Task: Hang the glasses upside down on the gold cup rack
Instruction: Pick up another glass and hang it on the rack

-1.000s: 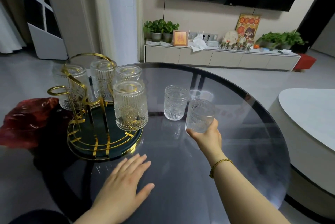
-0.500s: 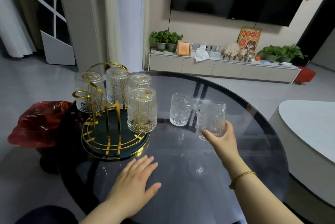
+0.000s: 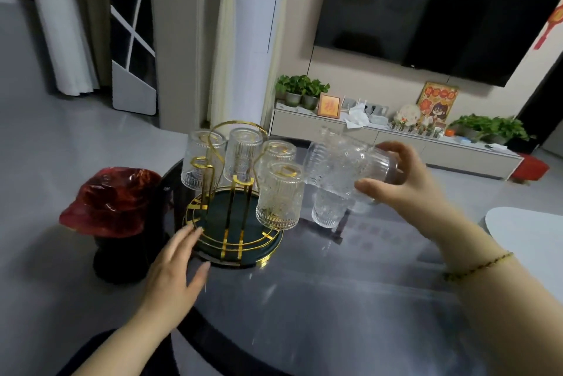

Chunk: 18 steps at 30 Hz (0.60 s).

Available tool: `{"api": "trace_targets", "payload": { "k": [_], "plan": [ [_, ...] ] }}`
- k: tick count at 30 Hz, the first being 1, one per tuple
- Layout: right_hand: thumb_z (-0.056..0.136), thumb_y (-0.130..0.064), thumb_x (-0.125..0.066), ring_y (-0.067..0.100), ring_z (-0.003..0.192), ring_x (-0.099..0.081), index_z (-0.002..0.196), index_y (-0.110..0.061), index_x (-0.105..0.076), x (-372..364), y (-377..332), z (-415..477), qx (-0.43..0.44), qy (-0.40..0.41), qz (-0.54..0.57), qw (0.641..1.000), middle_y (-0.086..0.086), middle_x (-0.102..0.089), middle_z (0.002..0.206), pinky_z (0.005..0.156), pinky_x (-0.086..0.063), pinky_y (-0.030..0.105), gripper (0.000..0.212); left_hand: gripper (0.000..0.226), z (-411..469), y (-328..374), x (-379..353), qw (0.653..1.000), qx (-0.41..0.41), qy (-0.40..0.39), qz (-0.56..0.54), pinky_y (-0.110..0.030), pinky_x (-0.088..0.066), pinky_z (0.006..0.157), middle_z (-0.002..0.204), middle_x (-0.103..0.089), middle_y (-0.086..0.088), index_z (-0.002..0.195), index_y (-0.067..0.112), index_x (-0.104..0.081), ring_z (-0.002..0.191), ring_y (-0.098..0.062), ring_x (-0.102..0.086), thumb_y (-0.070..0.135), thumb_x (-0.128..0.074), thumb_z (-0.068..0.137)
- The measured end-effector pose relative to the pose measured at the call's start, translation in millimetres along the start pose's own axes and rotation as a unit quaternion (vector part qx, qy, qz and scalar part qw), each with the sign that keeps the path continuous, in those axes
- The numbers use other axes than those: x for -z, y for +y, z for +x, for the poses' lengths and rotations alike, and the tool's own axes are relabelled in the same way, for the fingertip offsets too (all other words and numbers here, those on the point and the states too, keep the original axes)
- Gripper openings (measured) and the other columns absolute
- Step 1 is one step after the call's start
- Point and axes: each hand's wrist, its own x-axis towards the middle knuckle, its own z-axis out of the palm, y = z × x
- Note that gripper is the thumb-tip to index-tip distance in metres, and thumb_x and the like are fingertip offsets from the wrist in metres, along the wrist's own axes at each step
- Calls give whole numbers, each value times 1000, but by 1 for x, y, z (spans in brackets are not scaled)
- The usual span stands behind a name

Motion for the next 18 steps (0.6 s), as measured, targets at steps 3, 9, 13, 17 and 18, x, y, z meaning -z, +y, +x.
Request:
{"api": "trace_targets", "payload": {
  "k": [3, 9, 13, 17, 18],
  "plan": [
    [34, -58, -68, 6, 72, -63, 90, -41, -38, -13, -21, 13, 9, -64, -46, 997, -7, -52, 91, 58, -52, 18, 66, 67, -2, -18, -2, 997, 54, -45, -9, -39, -16, 109, 150, -12, -8, 138, 10, -17, 136, -24, -15, 13, -58, 85],
    [51, -41, -73, 3, 75, -52, 100, -28, -32, -45, -50, 37, 18, -144, -138, 980, -13, -47, 87, 56, -45, 11, 66, 70, 9, -37, -10, 989, 36, -113, 94, -36, -5, 111, 152, 6, 0, 139, 21, 5, 138, -16, 2, 37, -44, 91],
    [57, -35, -75, -4, 73, -44, 105, -27, -37, -61, -68, 54, 47, -167, -228, 958, -17, -42, 85, 50, -38, 1, 61, 70, 12, -42, -13, 988, 37, -114, 103, -34, -1, 111, 152, 6, 1, 139, 23, 4, 137, -14, 4, 41, -43, 90],
    [58, -35, -75, 6, 77, -47, 113, -23, -40, -83, -81, 68, 67, -199, -304, 929, -12, -44, 94, 62, -41, 13, 67, 69, 10, -46, -14, 991, 16, -99, 92, -32, -2, 110, 152, 4, 2, 140, 22, -1, 137, -13, 3, 40, -45, 90],
    [58, -34, -75, 11, 82, -48, 114, -22, -39, -89, -82, 71, 67, -209, -317, 923, -7, -45, 100, 68, -41, 19, 67, 68, 10, -47, -13, 992, 12, -96, 85, -32, -2, 110, 151, 3, 2, 140, 22, -2, 137, -12, 2, 39, -45, 90]
  ]
}}
